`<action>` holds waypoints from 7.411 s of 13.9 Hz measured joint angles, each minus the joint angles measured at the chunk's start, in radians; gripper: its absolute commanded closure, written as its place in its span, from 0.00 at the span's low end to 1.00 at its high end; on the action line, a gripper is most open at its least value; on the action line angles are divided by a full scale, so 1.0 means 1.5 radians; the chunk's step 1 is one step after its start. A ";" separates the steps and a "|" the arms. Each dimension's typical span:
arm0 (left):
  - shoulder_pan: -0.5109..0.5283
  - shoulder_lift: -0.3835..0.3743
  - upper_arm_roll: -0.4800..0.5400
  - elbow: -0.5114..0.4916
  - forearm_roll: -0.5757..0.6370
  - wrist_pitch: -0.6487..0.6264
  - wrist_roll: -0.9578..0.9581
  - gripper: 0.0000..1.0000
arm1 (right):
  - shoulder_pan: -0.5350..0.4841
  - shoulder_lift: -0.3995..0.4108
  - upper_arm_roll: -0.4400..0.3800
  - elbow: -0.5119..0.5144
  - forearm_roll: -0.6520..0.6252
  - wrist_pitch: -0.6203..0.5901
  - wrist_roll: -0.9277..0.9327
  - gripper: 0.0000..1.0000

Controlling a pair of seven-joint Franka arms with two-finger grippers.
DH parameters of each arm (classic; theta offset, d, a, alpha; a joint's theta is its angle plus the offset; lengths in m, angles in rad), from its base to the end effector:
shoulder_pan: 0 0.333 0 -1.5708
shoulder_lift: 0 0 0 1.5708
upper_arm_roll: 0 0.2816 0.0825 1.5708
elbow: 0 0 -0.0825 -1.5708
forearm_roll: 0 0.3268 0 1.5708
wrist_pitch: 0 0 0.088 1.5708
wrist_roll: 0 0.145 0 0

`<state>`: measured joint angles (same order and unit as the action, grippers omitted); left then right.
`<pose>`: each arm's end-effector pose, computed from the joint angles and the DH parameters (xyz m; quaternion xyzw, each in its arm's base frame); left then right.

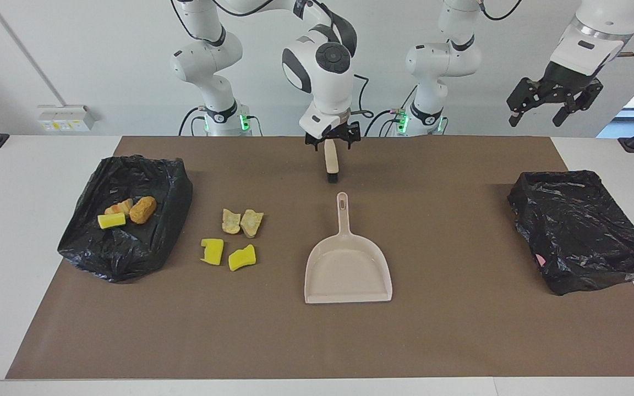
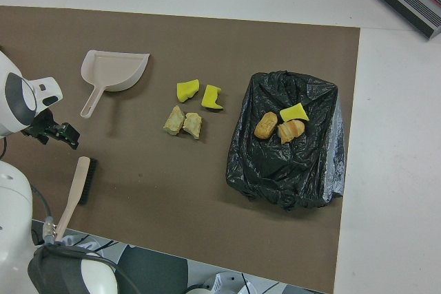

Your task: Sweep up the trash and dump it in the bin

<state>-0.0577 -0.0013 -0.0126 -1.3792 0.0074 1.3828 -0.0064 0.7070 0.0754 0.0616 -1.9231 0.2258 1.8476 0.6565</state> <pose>0.4747 -0.0322 0.6138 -0.9995 0.0312 -0.0026 0.0035 0.3428 0.3669 0.3934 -0.9912 -0.0168 0.1273 0.0328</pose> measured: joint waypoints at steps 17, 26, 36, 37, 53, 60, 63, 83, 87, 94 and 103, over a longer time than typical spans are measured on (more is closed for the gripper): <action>-0.009 0.045 -0.292 -0.251 0.004 0.327 -0.230 0.00 | 0.141 -0.105 0.001 -0.319 0.124 0.166 0.077 0.00; -0.059 0.236 -0.366 -0.261 0.198 0.499 -0.390 0.00 | 0.170 -0.107 0.002 -0.334 0.137 0.185 0.085 0.54; -0.065 0.286 -0.368 -0.260 0.240 0.560 -0.470 0.03 | 0.170 -0.108 0.000 -0.331 0.137 0.195 0.079 1.00; -0.065 0.287 -0.369 -0.259 0.240 0.561 -0.471 0.07 | 0.170 -0.108 -0.001 -0.329 0.137 0.193 0.078 1.00; -0.068 0.307 -0.366 -0.240 0.304 0.562 -0.430 0.98 | -0.040 -0.217 -0.011 -0.236 -0.074 -0.137 -0.015 1.00; -0.044 0.271 -0.367 -0.225 0.308 0.439 -0.053 1.00 | -0.258 -0.159 -0.013 -0.215 -0.237 -0.123 -0.247 1.00; -0.041 0.264 -0.367 -0.225 0.308 0.409 0.109 1.00 | -0.324 -0.113 -0.015 -0.177 -0.310 -0.096 -0.335 1.00; -0.036 0.197 -0.425 -0.342 0.308 0.376 0.310 1.00 | -0.340 0.036 -0.001 -0.124 -0.181 -0.009 -0.403 1.00; -0.032 0.192 -0.424 -0.356 0.308 0.390 0.311 1.00 | -0.301 0.035 -0.001 -0.129 -0.097 -0.015 -0.403 1.00; -0.021 0.191 -0.424 -0.369 0.308 0.411 0.318 1.00 | -0.243 0.035 0.000 -0.137 0.131 -0.014 -0.403 1.00; -0.016 0.191 -0.424 -0.374 0.308 0.415 0.324 1.00 | -0.260 0.035 -0.005 -0.107 0.268 -0.069 -0.404 1.00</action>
<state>-0.0817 0.2849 -0.6489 -1.9402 0.4688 2.0051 0.4796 0.3172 0.1276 0.0542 -2.0836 0.6276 1.7446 0.0506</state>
